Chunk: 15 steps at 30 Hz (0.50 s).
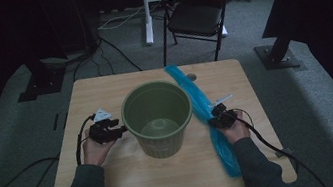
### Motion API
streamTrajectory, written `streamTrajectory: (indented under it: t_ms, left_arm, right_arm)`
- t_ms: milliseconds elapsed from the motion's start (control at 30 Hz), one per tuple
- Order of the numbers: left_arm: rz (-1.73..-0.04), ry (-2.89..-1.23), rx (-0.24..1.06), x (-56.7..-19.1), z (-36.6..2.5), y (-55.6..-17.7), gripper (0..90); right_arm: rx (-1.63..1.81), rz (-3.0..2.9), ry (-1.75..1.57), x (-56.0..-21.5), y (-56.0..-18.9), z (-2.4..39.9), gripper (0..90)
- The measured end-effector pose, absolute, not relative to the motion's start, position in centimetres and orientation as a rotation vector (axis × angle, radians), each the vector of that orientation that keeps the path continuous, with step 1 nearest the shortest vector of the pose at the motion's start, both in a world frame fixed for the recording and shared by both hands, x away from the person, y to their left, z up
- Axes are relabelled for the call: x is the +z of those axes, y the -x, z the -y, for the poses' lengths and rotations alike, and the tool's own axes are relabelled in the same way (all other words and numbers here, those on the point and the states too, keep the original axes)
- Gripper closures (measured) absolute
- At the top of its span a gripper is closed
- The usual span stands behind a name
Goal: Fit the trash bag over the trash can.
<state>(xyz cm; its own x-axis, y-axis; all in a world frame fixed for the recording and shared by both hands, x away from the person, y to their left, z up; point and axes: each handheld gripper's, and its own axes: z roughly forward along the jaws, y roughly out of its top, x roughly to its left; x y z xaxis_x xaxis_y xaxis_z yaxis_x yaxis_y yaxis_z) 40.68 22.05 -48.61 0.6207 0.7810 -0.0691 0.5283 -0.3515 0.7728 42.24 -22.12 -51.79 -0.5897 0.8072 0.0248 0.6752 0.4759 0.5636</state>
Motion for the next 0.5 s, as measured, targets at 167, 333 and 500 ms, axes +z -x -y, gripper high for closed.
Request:
streamTrajectory:
  t_ms: [167, 333, 500]
  left_arm:
    - [-1.023, -2.037, 0.398, -48.6, -22.0, -40.8, 47.8]
    - [-1.006, -2.04, 0.397, -48.5, -21.7, -40.8, 47.7]
    - [-1.01, -2.041, 0.394, -48.7, -21.4, -41.1, 47.8]
  right_arm:
    - [0.852, -2.437, -1.263, -50.6, -42.0, 22.9, 88.9]
    - [0.901, -2.425, -1.242, -49.8, -41.9, 23.4, 89.0]
    - [0.949, -2.413, -1.229, -49.0, -41.7, 23.9, 89.0]
